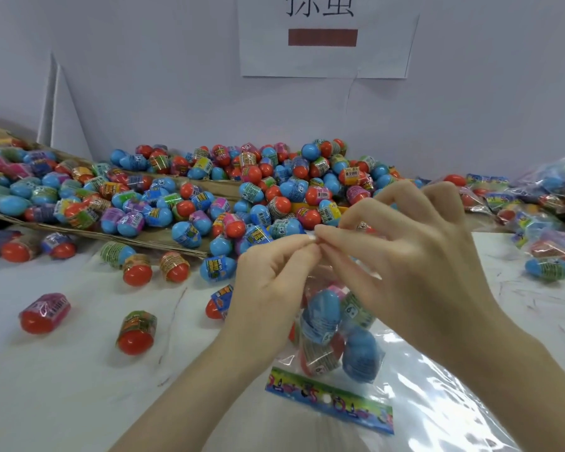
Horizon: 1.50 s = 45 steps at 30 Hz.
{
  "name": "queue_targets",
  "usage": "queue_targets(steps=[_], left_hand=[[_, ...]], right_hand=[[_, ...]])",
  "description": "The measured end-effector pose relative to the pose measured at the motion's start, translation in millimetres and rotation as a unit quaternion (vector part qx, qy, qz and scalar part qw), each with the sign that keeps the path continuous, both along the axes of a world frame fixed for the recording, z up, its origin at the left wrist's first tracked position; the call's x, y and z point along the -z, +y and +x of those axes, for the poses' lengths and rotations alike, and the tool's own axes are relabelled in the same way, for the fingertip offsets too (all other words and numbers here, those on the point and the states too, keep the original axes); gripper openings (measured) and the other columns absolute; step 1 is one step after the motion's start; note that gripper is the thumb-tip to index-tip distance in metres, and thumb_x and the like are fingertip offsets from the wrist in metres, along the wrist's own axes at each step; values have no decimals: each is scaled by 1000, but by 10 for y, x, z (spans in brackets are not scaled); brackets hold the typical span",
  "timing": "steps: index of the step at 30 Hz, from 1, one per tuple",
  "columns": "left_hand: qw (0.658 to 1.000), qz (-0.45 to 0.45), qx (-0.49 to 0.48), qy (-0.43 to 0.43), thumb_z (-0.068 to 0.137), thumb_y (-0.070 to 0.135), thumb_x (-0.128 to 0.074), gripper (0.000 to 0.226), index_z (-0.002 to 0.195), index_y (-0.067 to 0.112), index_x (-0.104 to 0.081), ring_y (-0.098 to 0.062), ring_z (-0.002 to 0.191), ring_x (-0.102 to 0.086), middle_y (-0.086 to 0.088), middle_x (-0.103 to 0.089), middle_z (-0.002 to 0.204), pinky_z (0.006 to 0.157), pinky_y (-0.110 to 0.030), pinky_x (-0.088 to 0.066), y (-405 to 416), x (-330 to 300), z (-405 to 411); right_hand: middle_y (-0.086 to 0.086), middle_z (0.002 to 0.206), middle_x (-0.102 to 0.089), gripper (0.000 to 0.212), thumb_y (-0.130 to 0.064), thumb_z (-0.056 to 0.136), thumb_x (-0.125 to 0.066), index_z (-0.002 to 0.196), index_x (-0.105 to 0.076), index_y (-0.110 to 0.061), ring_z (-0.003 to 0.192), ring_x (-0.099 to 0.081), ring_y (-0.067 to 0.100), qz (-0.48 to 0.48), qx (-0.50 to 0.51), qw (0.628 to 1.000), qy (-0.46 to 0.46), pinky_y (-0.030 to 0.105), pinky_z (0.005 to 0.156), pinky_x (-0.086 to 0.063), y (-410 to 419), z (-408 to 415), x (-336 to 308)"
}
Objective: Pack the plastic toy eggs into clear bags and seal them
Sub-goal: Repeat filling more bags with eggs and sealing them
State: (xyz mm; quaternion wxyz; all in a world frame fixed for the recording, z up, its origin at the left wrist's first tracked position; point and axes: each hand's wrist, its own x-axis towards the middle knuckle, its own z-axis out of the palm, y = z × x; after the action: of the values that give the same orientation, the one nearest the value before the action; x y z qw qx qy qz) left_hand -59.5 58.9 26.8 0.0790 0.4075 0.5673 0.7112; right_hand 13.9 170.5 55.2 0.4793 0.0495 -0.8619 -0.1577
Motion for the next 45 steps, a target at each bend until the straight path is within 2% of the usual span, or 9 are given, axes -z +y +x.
queue_targets(steps=[6, 9, 12, 21, 30, 36, 39, 42, 45], left_hand=[[979, -59, -61, 186, 88, 27, -42, 27, 65, 24, -56, -3, 46, -43, 5, -50, 53, 45, -15, -31, -61, 52, -76], [968, -80, -77, 226, 89, 31, -36, 23, 70, 33, -49, 0, 43, -38, 12, -44, 50, 45, -9, -26, -61, 73, -94], [955, -90, -98, 265, 91, 32, -34, 23, 71, 32, -45, -3, 44, -37, 12, -39, 49, 43, -16, -29, -52, 83, -99], [932, -102, -127, 325, 93, 25, -33, 37, 70, 7, -55, -10, 45, -38, 6, -44, 53, 43, -25, -33, -63, 76, -101], [926, -86, -151, 335, 93, 25, -34, 41, 68, 2, -57, -13, 43, -41, -1, -48, 50, 42, -34, -33, -58, 93, -89], [935, -63, -154, 314, 92, 25, -35, 41, 73, 3, -63, -9, 51, -56, 8, -61, 59, 47, -28, -45, -49, 120, -89], [955, -46, -138, 259, 91, 26, -35, 39, 80, 6, -67, -5, 60, -64, 12, -68, 72, 53, -27, -51, -47, 137, -74], [968, -33, -120, 217, 90, 28, -35, 34, 80, 15, -64, 3, 69, -65, 19, -67, 78, 61, -15, -52, -29, 147, -70], [974, -34, -111, 195, 90, 31, -34, 26, 81, 29, -59, 3, 70, -66, 18, -69, 76, 63, -13, -52, -22, 154, -61]], right_hand=[[-1, 68, -64, 23, -17, 88, -57, 69, -70, -14, 65, -58, 24, 46, -38, 998, -23, 34, 66, -33, 64, -9, -54], [1, 66, -62, 26, -16, 89, -55, 67, -68, -14, 63, -58, 23, 70, -29, 997, -22, 33, 66, -33, 88, -17, -47], [-1, 64, -60, 28, -15, 90, -53, 65, -66, -15, 61, -56, 21, 105, -5, 994, -9, 32, 67, -32, 83, -24, -26], [0, 63, -59, 32, -14, 92, -49, 64, -63, -14, 59, -55, 21, 125, 7, 992, 5, 33, 68, -32, 76, -39, -4], [-2, 61, -59, 31, -14, 90, -50, 61, -59, -16, 57, -56, 20, 95, 48, 992, 61, 35, 73, -29, 49, -35, -23], [1, 64, -62, 25, -15, 88, -54, 65, -61, -13, 61, -57, 23, 4, 62, 995, 79, 36, 74, -27, 61, -44, -11], [6, 70, -63, 24, -22, 89, -50, 73, -63, -10, 66, -56, 24, -141, 85, 984, 63, 37, 75, -27, 210, 12, -106], [7, 74, -58, 30, -29, 87, -47, 81, -65, -6, 73, -53, 24, -309, 122, 942, 53, 45, 85, -36, 504, 127, -183], [20, 82, -62, 38, -35, 86, -42, 84, -64, -5, 79, -58, 39, -412, 253, 875, 33, 58, 83, -43, 897, 284, -113]])
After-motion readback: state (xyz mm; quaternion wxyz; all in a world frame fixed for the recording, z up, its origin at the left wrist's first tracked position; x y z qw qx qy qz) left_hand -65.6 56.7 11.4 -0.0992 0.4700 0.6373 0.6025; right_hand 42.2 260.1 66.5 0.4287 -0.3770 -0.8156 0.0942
